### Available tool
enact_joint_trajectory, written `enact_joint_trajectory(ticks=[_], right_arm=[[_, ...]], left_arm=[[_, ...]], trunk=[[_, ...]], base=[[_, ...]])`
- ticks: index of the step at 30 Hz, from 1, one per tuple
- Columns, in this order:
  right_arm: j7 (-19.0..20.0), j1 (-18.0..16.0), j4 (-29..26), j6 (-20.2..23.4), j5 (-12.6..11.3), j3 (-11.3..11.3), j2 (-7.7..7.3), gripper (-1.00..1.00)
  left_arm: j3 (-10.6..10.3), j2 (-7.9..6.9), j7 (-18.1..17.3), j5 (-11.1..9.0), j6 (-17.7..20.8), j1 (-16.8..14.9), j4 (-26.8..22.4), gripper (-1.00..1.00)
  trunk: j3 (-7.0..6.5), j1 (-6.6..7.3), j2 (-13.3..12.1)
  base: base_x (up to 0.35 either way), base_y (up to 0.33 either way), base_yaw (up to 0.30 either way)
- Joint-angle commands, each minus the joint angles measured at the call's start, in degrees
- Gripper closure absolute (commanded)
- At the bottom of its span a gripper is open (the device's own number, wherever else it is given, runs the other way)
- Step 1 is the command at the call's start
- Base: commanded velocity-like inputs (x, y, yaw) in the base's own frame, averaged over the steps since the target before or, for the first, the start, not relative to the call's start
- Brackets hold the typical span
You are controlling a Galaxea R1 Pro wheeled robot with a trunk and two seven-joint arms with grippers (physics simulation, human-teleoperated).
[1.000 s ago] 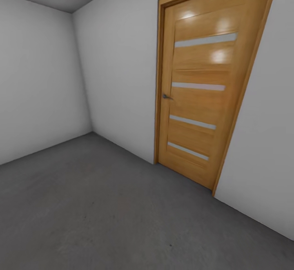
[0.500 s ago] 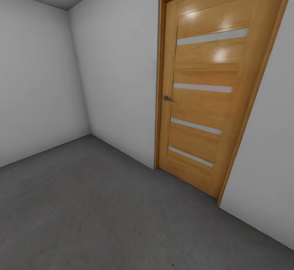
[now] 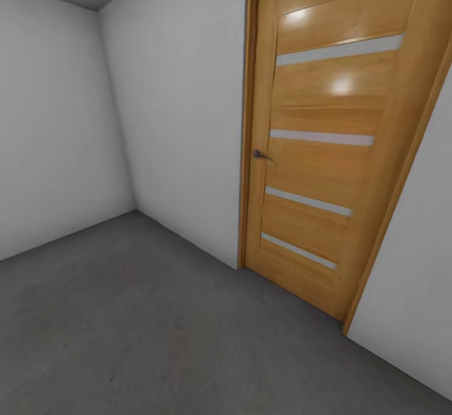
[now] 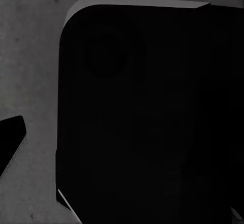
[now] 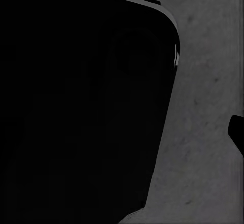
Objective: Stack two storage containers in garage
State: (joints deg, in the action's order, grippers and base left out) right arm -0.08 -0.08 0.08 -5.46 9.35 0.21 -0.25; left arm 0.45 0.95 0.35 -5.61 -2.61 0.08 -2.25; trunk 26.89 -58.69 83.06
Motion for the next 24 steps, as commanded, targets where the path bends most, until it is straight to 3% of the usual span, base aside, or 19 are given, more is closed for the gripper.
enact_joint_trajectory(ticks=[1, 7, 24], right_arm=[[0.0, 0.0, 0.0, -0.2, 0.4, 0.0, -0.01, -1.00], [0.0, 0.0, 0.0, -0.1, 0.4, 0.0, 0.03, -1.00], [0.0, 0.0, 0.0, -0.1, 0.3, 0.0, 0.07, -1.00]], left_arm=[[0.0, 0.02, 0.0, -0.6, -0.1, 0.0, 0.0, -1.00], [0.0, 0.05, 0.0, -0.5, -0.3, 0.0, 0.0, -1.00], [0.0, 0.02, 0.0, -0.5, -0.4, 0.0, 0.0, -1.00]], trunk=[[0.04, -0.03, 0.0], [0.04, -0.03, 0.0], [0.04, -0.03, 0.0]], base=[[0.324, 0.000, 0.000], [0.324, 0.000, -0.102], [0.324, 0.000, -0.242]])
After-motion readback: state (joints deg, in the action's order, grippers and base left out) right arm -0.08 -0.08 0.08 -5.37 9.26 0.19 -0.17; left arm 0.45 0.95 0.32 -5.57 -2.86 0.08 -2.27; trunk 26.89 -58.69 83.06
